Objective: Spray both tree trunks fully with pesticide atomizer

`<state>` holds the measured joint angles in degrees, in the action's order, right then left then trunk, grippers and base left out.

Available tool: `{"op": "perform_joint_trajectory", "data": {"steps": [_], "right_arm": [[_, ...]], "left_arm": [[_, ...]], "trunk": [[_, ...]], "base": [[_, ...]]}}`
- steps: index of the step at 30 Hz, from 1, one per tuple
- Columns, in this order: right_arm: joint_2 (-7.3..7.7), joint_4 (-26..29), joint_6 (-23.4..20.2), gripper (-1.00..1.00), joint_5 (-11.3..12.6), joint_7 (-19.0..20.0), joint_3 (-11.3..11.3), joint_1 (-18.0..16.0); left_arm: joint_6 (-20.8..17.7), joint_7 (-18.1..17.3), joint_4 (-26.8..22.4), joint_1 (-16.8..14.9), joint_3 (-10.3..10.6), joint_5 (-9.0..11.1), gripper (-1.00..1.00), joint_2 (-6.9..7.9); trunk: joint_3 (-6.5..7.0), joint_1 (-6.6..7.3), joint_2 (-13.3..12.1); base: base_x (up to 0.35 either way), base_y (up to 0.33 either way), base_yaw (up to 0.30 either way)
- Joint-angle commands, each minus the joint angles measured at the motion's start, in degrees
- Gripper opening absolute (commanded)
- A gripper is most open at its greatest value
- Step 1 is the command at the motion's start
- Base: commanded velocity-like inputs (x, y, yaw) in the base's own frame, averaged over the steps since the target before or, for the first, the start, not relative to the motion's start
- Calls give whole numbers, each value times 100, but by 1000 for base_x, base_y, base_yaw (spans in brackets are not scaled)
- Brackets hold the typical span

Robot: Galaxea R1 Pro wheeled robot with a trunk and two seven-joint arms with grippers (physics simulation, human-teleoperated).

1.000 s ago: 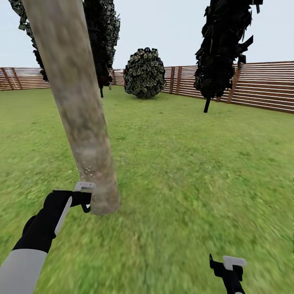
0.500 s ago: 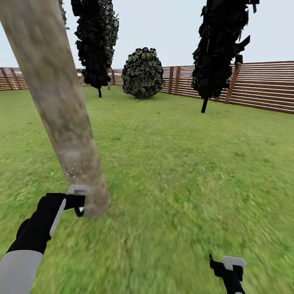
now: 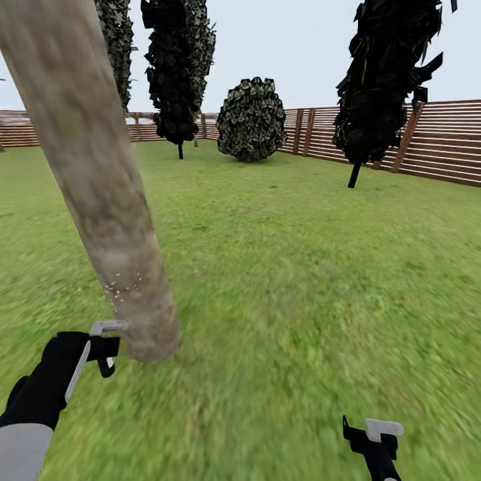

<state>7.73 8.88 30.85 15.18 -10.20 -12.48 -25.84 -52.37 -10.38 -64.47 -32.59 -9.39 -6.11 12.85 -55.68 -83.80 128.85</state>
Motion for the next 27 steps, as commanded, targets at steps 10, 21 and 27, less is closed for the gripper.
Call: {"op": "perform_joint_trajectory", "data": {"steps": [10,21,27], "right_arm": [[0,0,0,100,-3,6,0,0],[0,0,0,100,-6,9,-3,0],[0,0,2,100,-6,8,-1,0]], "left_arm": [[928,-5,589,279,292,18,-100,-379],[1394,0,902,288,203,13,-100,-434],[1522,-4,1141,366,150,-3,-100,-209]], "trunk": [[0,0,0],[0,0,0],[0,0,0]], "base": [[15,-10,1],[151,0,0],[60,0,0]]}}
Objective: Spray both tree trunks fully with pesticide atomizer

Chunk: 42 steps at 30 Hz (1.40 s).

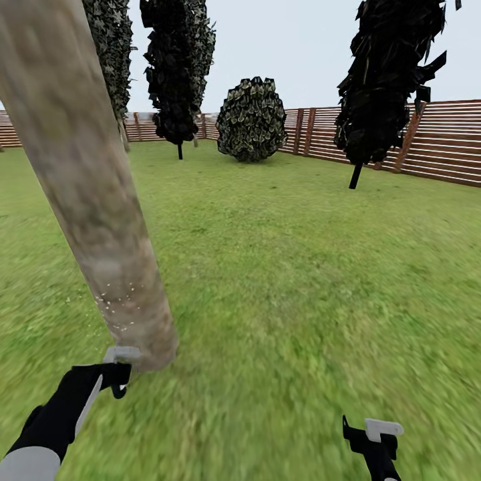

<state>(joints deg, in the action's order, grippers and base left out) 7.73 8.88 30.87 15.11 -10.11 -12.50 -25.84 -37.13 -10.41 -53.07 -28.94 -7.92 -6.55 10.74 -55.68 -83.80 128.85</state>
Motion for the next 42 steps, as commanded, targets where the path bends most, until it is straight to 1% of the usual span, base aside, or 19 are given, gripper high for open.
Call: {"op": "perform_joint_trajectory", "data": {"steps": [1,3,5,6,7,8,10,11,12,13,14,15,17,21,25,27,30,35,42], "right_arm": [[0,0,-1,100,0,0,2,0],[0,0,-2,100,0,1,2,0],[0,0,-2,100,0,1,-1,0],[0,0,-2,100,0,1,-2,0],[0,0,-2,100,0,1,-2,0],[0,0,-2,100,0,1,-4,0],[0,0,-2,100,0,1,-2,0],[0,0,-1,100,0,1,-4,0],[0,0,0,100,0,1,-1,0],[0,0,-1,100,5,-1,0,0],[7,3,5,100,9,-7,2,0],[6,6,6,100,9,-8,0,0],[8,8,10,100,9,-12,2,0],[9,9,10,100,9,-17,2,0],[9,9,8,100,9,-17,2,0],[9,9,7,100,5,-17,1,0],[9,9,7,100,1,-17,-5,0],[9,9,6,100,0,-17,-7,0],[-1,9,6,100,0,-17,-24,0]], "left_arm": [[260,2,177,90,-5,57,-100,172],[692,3,512,126,-7,65,-100,231],[1098,3,928,137,0,77,-100,220],[1391,9,1261,141,25,79,-100,142],[1458,10,1338,142,32,79,-100,77],[1516,7,1405,139,38,72,-100,-51],[1557,5,1449,129,48,57,-100,-237],[1563,7,1458,110,39,58,-100,-292],[1560,6,1464,102,22,70,-100,-278],[1545,14,1470,120,-44,76,-100,-91],[1534,7,1482,125,-390,77,-100,290],[1529,8,1483,125,-425,67,-100,306],[1533,16,1487,108,-439,63,-100,252],[1506,18,1432,24,-424,48,-100,-109],[1502,6,1386,-74,-443,37,-100,-70],[1506,-11,1366,-90,-471,43,-100,91],[1512,-48,1351,-94,-468,74,-100,166],[1490,-42,1086,-77,-433,81,-100,106],[1493,11,886,-89,-425,80,-100,-47]], "trunk": [[0,0,0],[0,0,0],[0,0,0],[0,0,0],[0,0,0],[0,0,0],[0,0,0],[0,0,0],[0,0,0],[0,0,0],[0,0,0],[0,0,0],[0,0,0],[0,0,0],[0,0,0],[0,0,0],[0,0,0],[0,0,0],[0,0,0]], "base": [[3,0,0],[1,0,0],[0,0,0],[0,0,0],[0,0,0],[0,0,0],[0,0,0],[0,0,0],[0,0,0],[0,0,0],[0,0,0],[0,0,0],[0,0,0],[0,0,0],[0,0,0],[0,0,0],[0,0,0],[0,0,146],[42,-83,212]]}}
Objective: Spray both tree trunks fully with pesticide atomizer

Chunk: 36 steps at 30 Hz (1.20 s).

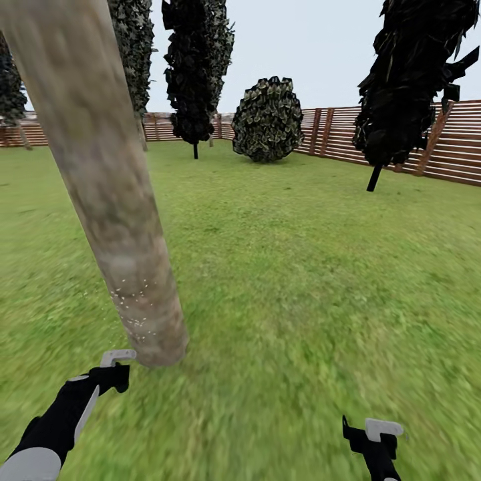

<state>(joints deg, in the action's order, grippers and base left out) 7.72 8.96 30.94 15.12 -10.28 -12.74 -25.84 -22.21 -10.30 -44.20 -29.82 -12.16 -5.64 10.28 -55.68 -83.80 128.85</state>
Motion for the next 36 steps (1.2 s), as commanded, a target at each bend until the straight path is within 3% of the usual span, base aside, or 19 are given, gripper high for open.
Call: {"op": "perform_joint_trajectory", "data": {"steps": [1,3,5,6,9,18,22,24,28,36], "right_arm": [[0,0,0,100,0,0,0,0],[1,0,0,100,0,0,1,0],[2,0,0,100,0,0,4,0],[-2,0,0,100,0,0,1,0],[-1,0,0,100,0,0,-1,0],[-11,0,0,100,-5,0,-1,0],[-23,0,0,100,-1,0,-1,0],[-25,0,0,100,0,0,-1,0],[-25,0,0,100,0,0,-1,0],[-25,0,0,100,0,0,-1,0]], "left_arm": [[-4,4,-33,-2,10,-19,-100,-70],[-32,25,-171,-5,109,-73,-100,-320],[-510,43,-617,-6,299,-215,-100,-429],[-789,45,-777,-4,336,-237,-100,-432],[-939,44,-933,9,304,-219,-100,-398],[-969,53,-1228,64,173,-215,-100,-379],[-956,47,-1231,64,-193,-210,-100,-375],[-940,49,-1231,64,-254,-224,-100,-382],[-935,185,-1231,70,-234,-261,-100,-403],[-933,256,-1227,73,-239,-253,-100,-392]], "trunk": [[0,0,0],[0,0,0],[0,0,0],[0,0,0],[0,0,0],[0,0,0],[0,0,0],[0,0,0],[0,0,0],[0,0,0]], "base": [[145,-239,35],[164,-243,13],[170,-244,2],[161,-244,0],[116,-253,0],[-92,-273,0],[-14,-275,184],[33,-275,266],[193,-219,268],[209,-204,23]]}}
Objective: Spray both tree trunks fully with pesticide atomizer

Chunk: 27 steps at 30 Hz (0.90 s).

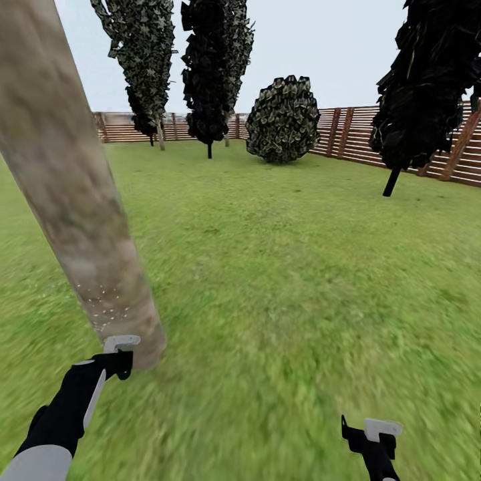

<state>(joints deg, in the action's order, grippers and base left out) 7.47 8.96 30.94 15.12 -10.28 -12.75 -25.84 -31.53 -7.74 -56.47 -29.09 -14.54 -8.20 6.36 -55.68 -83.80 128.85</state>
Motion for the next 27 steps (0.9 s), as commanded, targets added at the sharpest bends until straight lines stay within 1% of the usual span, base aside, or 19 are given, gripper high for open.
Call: {"op": "perform_joint_trajectory", "data": {"steps": [1,5,12,14,17,19,22,27], "right_arm": [[0,0,0,100,0,0,0,0],[0,0,0,100,0,0,0,0],[0,0,0,100,0,0,0,0],[0,0,0,100,0,0,0,0],[0,0,0,100,-2,0,0,0],[0,0,0,100,-2,0,0,0],[0,0,0,100,0,0,0,0],[7,0,0,100,0,0,0,0]], "left_arm": [[1,0,-2,0,-8,2,-100,2],[14,0,-4,0,3,3,-100,-2],[5,3,6,0,-10,-5,-100,11],[-1,94,60,1,-31,-6,-100,115],[-9,335,90,1,-38,3,-100,197],[-4,432,99,0,-36,14,-100,201],[-2,453,101,0,-32,23,-100,187],[2,457,101,0,-39,29,-100,163]], "trunk": [[0,0,0],[0,0,0],[0,0,0],[0,0,0],[0,0,0],[0,0,0],[0,0,0],[0,0,0]], "base": [[143,-242,1],[37,-265,39],[1,-273,245],[0,-273,274],[10,-273,275],[87,-273,275],[123,-273,240],[139,-273,22]]}}
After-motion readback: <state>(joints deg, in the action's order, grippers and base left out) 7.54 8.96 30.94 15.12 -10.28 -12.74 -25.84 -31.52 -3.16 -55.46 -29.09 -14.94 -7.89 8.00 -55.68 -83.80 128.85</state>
